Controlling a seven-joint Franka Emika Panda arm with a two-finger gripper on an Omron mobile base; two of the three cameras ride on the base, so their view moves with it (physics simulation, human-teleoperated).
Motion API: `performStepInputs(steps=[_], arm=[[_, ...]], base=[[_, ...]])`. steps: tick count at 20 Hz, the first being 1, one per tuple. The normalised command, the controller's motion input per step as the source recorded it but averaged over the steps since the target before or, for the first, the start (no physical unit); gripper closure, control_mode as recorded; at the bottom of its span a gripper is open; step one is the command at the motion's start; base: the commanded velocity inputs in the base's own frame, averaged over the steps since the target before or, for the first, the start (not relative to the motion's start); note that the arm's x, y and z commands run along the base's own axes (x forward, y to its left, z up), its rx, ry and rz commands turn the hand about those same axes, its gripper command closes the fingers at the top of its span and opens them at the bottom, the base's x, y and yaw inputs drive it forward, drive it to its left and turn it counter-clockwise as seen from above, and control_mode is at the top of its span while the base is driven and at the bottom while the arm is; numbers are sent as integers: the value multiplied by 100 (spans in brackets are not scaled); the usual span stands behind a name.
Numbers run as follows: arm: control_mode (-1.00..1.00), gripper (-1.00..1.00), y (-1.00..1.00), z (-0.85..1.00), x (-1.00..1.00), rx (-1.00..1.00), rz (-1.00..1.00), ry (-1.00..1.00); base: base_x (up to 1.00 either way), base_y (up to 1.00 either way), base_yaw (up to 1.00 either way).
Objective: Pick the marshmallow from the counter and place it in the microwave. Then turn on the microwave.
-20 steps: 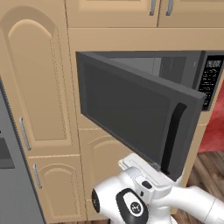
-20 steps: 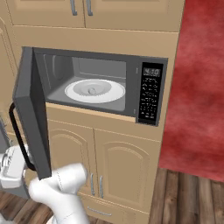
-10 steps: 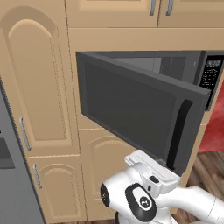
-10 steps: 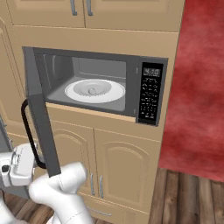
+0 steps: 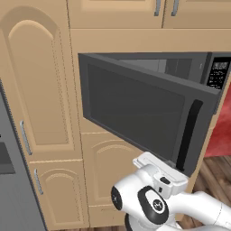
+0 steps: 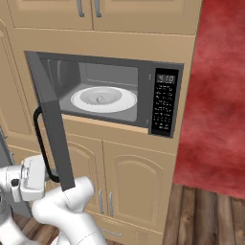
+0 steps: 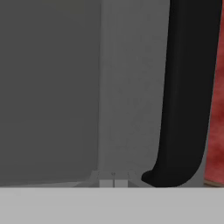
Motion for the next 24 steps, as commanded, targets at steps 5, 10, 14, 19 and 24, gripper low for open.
performStepInputs(steps=[5,10,14,19,24], arm=[[-100,100,-13,8,21,0,4,0],[-100,100,-5,12,20,0,4,0],[-100,100,-1,12,21,0,4,0],[-100,100,0,10,26,0,3,0],[-100,100,0,12,30,0,3,0]], base=[[0,0,0],[0,0,0],[0,0,0],[0,0,0],[0,0,0]])
